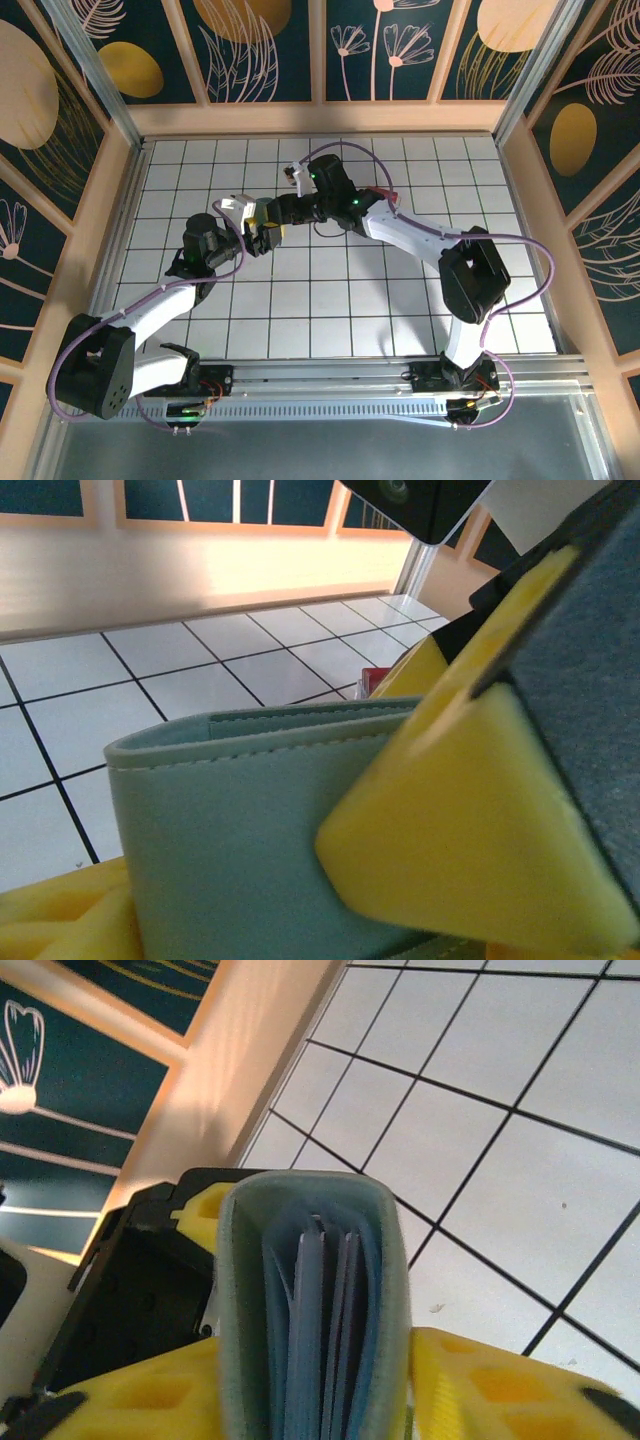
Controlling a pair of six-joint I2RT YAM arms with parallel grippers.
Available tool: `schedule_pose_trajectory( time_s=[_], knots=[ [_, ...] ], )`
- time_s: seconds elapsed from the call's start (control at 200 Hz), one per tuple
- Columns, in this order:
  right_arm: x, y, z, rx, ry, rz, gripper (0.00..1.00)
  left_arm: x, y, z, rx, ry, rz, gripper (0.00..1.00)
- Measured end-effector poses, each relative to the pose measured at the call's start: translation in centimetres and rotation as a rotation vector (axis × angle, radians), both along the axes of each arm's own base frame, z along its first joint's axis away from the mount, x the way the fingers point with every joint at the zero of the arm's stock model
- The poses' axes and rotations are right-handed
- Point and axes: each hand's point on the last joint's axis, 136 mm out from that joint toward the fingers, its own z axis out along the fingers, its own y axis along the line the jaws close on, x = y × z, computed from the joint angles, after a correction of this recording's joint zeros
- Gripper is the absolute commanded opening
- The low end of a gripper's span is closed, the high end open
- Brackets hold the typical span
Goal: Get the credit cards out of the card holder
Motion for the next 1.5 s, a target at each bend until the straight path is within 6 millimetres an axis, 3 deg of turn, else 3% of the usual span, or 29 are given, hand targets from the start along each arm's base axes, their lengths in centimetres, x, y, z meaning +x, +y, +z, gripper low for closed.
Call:
schedule_pose_trajectory(
  time_s=[0.095, 0.175, 0.355, 0.55, 0.691, 0.891, 1.006, 1.271, 1.416, 1.501],
  knots=[
    [0.2, 0.0, -0.1, -0.002, -0.003, -0.009, 0.16, 0.1, 0.0, 0.1, 0.006, -0.009, 0.001, 0.99],
    [0.5, -0.3, -0.2, 0.000, -0.005, -0.027, 0.08, 0.1, 0.0, 0.3, -0.001, -0.003, 0.002, 0.99],
    [1.3, -1.9, -0.5, 0.007, -0.010, -0.065, 0.01, -0.4, 0.0, 1.5, -0.034, -0.008, -0.001, 0.99],
    [3.2, -6.0, -0.1, 0.013, -0.023, -0.147, 0.00, 0.0, 0.6, 5.2, -0.119, -0.009, 0.060, 0.99],
    [4.0, -9.5, 2.1, 0.048, -0.069, -0.194, 0.00, 1.7, 0.7, 6.5, -0.155, 0.062, 0.112, 0.99],
    [3.2, -13.9, 6.2, 0.135, -0.140, -0.169, 0.00, 3.6, -1.7, 4.7, -0.188, 0.234, 0.037, 0.79],
    [2.9, -15.7, 7.8, 0.172, -0.174, -0.140, 0.00, 2.9, -3.5, 2.9, -0.212, 0.334, -0.073, 0.79],
    [0.6, -15.5, 8.9, 0.233, -0.162, -0.007, 0.00, 0.0, -5.7, 4.5, -0.243, 0.318, -0.317, 0.79],
    [-0.4, -15.0, 9.1, 0.270, -0.128, 0.058, 0.01, -0.8, -6.2, 5.4, -0.230, 0.277, -0.391, 0.68],
    [-0.6, -14.8, 8.9, 0.281, -0.108, 0.083, 0.01, -1.2, -6.6, 5.7, -0.224, 0.258, -0.430, 0.66]
  ],
)
